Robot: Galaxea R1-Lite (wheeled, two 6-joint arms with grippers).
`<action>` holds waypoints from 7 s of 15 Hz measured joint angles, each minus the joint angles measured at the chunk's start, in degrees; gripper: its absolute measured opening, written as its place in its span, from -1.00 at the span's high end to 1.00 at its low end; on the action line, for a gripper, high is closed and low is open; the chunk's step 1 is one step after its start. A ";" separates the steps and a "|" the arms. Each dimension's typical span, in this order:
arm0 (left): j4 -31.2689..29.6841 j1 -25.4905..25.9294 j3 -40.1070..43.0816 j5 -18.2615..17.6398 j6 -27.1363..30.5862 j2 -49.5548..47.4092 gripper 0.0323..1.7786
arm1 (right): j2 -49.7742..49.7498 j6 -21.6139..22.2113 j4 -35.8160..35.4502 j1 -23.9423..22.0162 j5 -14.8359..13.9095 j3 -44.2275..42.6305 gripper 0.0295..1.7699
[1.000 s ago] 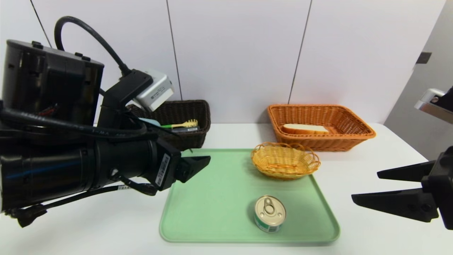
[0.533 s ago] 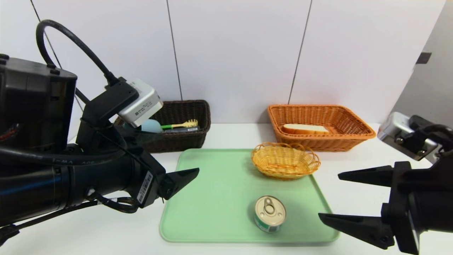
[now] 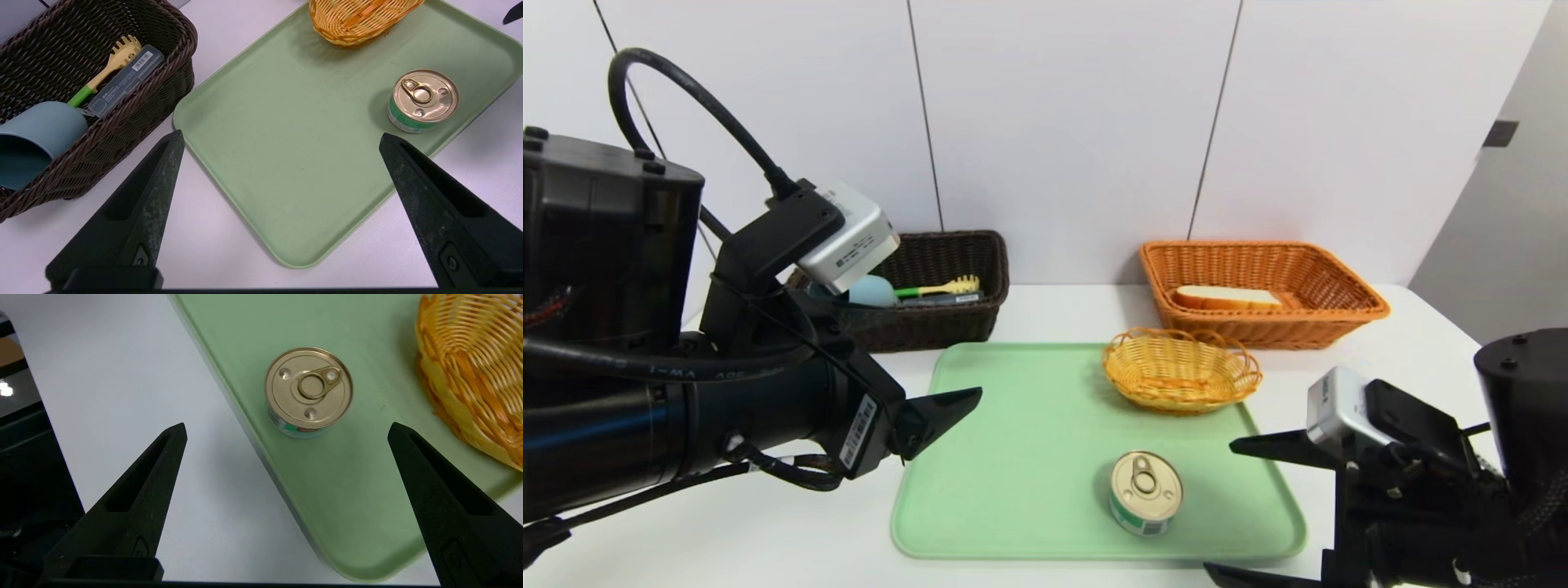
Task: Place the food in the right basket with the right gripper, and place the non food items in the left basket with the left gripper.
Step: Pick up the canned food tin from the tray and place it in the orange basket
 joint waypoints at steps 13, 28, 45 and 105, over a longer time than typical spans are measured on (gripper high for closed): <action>-0.07 0.20 0.06 0.06 -0.38 0.09 -0.90 | 18.52 -6.12 -36.89 -1.60 1.07 11.30 -0.92; -0.07 0.38 0.17 0.00 -0.55 0.20 -0.90 | 31.03 -1.52 -51.88 -2.05 0.94 13.62 -0.92; 0.02 0.46 0.24 0.00 -0.55 0.37 -0.90 | 26.93 2.78 -51.38 -1.39 1.34 10.25 -0.09; -0.07 0.63 0.59 0.00 -0.63 0.01 -0.90 | 41.48 15.07 -17.57 -31.67 -25.27 -40.34 -0.24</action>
